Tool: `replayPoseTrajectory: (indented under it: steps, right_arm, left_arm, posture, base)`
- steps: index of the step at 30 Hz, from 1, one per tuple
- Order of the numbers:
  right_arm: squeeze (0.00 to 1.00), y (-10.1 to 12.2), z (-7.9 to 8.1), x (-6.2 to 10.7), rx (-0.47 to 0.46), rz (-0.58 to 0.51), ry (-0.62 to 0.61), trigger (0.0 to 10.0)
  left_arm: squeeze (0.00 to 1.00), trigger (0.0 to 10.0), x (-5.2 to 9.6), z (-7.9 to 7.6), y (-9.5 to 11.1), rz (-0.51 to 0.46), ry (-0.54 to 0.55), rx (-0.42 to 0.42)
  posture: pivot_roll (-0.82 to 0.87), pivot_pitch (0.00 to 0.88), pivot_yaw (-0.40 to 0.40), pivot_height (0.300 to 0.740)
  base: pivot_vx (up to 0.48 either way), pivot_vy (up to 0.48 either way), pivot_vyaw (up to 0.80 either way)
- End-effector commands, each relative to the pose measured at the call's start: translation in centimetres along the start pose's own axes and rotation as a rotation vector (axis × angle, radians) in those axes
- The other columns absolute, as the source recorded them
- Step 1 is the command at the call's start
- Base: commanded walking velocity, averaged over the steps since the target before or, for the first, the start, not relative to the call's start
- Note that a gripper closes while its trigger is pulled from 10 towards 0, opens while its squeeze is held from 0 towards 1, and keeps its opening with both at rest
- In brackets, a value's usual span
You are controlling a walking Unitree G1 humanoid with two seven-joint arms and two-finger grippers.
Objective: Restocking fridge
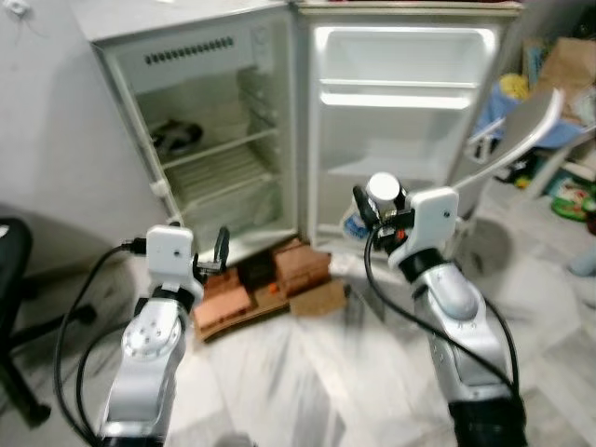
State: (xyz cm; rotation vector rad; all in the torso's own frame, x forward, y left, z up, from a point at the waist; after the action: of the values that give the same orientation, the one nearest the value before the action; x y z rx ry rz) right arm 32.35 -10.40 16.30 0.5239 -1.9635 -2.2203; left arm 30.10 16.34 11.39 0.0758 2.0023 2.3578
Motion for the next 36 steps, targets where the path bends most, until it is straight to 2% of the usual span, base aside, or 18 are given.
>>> replayPoseTrajectory:
  steps: [1,6,10,18,23,30,33,36]
  right_arm:
    - [0.00,1.7,-0.5,-0.2,0.032,-0.066,-0.019,10.0]
    - [0.00,2.0,-1.5,-0.4,0.053,-0.083,-0.071,10.0]
    - [0.00,1.6,-1.6,-0.6,0.059,-0.057,-0.079,10.0]
    - [0.00,2.3,-1.6,-0.9,0.075,-0.080,-0.077,10.0]
    - [0.00,2.7,-1.4,-1.2,0.086,-0.094,-0.078,10.0]
    - [0.00,2.7,-0.8,-1.2,0.093,-0.101,-0.083,10.0]
    - [0.00,2.2,-0.9,-1.1,0.088,-0.086,-0.099,10.0]
    - [0.00,1.6,-1.3,-0.7,0.082,-0.070,-0.120,10.0]
  left_arm:
    - [0.00,10.0,-0.2,-0.1,0.4,-0.009,-0.007,0.009]
    - [0.00,10.0,0.0,-0.3,0.4,-0.013,-0.025,0.006]
    - [0.00,10.0,0.0,-0.2,0.5,-0.015,-0.032,0.008]
    - [0.00,10.0,-0.2,-0.2,0.9,-0.024,-0.039,0.002]
    - [0.00,10.0,0.0,-0.1,1.0,-0.021,-0.048,-0.010]
    - [0.00,10.0,0.1,0.7,1.0,-0.014,-0.018,-0.017]
    - [0.00,10.0,0.2,0.4,0.7,0.005,-0.020,0.000]
    - [0.00,10.0,0.6,-0.4,0.3,0.018,-0.050,0.025]
  posture:
    - [0.07,0.016,-0.027,0.740]
    - [0.07,0.017,-0.024,0.740]
    - [0.06,0.020,-0.021,0.740]
    - [0.07,0.034,-0.019,0.740]
    - [0.07,0.054,-0.010,0.740]
    - [0.08,0.059,-0.004,0.740]
    - [0.08,0.051,-0.001,0.740]
    - [0.08,0.041,0.003,0.740]
  base:
    - [0.465,0.000,0.00]
    - [0.465,0.000,0.00]
    - [0.465,0.000,0.00]
    - [0.465,0.000,-0.67]
    - [0.464,0.000,0.00]
    - [0.000,0.000,0.00]
    - [0.000,0.000,0.00]
    - [0.000,0.160,-0.80]
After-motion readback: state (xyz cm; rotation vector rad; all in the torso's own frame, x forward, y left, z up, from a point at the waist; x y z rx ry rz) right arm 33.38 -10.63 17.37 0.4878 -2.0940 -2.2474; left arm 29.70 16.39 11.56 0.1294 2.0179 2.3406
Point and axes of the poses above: a point about 5 cm out from each wrist's last joint towards the gripper, its own x axis pointing back from the gripper into the wrist, its own y axis along the axis of the wrist's last joint, z = x × y, the point moved 4 cm from there along -x, pointing out of the wrist towards the gripper, and after that the axes turned 5 degrees about -x, right-handed, at the moved point
